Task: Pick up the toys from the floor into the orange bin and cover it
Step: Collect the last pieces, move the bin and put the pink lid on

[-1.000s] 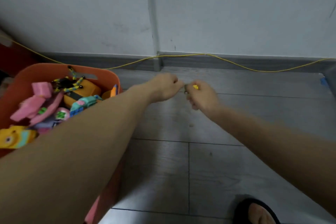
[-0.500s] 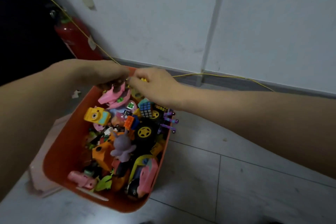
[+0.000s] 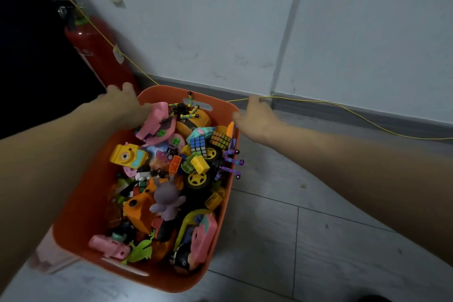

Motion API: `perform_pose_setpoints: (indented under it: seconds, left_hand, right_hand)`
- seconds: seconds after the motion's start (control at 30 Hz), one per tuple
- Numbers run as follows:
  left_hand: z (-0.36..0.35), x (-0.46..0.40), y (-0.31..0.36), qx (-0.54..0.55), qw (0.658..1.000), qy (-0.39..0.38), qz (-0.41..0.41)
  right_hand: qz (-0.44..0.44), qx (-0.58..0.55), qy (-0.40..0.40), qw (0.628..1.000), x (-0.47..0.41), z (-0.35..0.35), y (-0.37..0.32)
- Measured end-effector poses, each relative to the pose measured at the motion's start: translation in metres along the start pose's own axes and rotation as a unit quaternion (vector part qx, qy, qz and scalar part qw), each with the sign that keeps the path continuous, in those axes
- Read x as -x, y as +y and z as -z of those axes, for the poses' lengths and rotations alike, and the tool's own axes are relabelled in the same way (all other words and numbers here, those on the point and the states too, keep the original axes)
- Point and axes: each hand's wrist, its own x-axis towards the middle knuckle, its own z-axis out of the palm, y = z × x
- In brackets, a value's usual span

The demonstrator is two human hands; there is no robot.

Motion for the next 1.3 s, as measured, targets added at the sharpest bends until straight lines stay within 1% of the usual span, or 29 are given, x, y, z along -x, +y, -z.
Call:
perform_pose_setpoints:
  seconds: [0.07, 0.1, 0.3, 0.4, 0.5, 0.6, 0.67, 0.8, 0.9, 0.97, 1.03, 1.1, 1.13, 1.2, 1.23, 1.3]
  left_hand:
    - [-0.009, -0.005, 0.000, 0.058, 0.996, -0.039, 0.049]
    - [-0.013, -0.007, 0.000, 0.067, 0.995, -0.048, 0.055]
    - [-0.017, -0.002, 0.016, 0.035, 0.999, -0.014, 0.031]
    - [-0.015, -0.001, 0.037, 0.060, 0.998, -0.005, -0.024]
    - [-0.012, 0.007, 0.081, 0.094, 0.991, -0.002, -0.101]
    - [-0.010, 0.015, 0.139, 0.147, 0.979, 0.006, -0.142]
    - [-0.012, 0.026, 0.188, 0.168, 0.969, -0.015, -0.181]
    - [-0.021, 0.049, 0.267, 0.201, 0.939, -0.057, -0.274]
    - [-0.022, 0.063, 0.303, 0.208, 0.927, -0.068, -0.304]
    - [-0.022, 0.066, 0.306, 0.192, 0.935, -0.064, -0.292]
    - [-0.025, 0.063, 0.295, 0.135, 0.954, -0.047, -0.263]
    - [-0.028, 0.060, 0.275, 0.073, 0.974, -0.059, -0.208]
    - [-0.028, 0.059, 0.263, 0.059, 0.980, -0.079, -0.173]
    - [-0.026, 0.060, 0.240, 0.072, 0.979, -0.158, -0.107]
    - [-0.026, 0.063, 0.229, 0.103, 0.967, -0.218, -0.082]
    - [-0.028, 0.073, 0.212, 0.166, 0.931, -0.323, -0.048]
  right_hand:
    - [-0.018, -0.062, -0.039, 0.997, 0.001, -0.010, 0.005]
    - [-0.019, -0.086, -0.049, 0.995, 0.001, -0.014, 0.006]
    - [0.025, -0.080, -0.046, 0.995, 0.002, -0.011, 0.000]
    - [0.017, -0.083, -0.033, 0.996, 0.006, 0.009, 0.016]
    - [-0.028, -0.119, 0.000, 0.993, 0.013, 0.034, 0.052]
    - [-0.080, -0.147, 0.042, 0.985, 0.023, 0.059, 0.097]
    - [-0.121, -0.156, 0.083, 0.977, 0.033, 0.080, 0.136]
    - [-0.193, -0.187, 0.153, 0.951, 0.060, 0.112, 0.209]
    - [-0.238, -0.212, 0.186, 0.929, 0.088, 0.124, 0.253]
    - [-0.259, -0.187, 0.194, 0.928, 0.105, 0.129, 0.273]
    - [-0.238, -0.121, 0.199, 0.943, 0.115, 0.137, 0.279]
    - [-0.216, -0.073, 0.204, 0.952, 0.111, 0.141, 0.278]
    - [-0.211, -0.049, 0.203, 0.955, 0.105, 0.141, 0.274]
    - [-0.213, 0.027, 0.196, 0.957, 0.093, 0.138, 0.267]
    - [-0.218, 0.061, 0.192, 0.955, 0.087, 0.136, 0.267]
    - [-0.207, 0.109, 0.187, 0.954, 0.082, 0.136, 0.269]
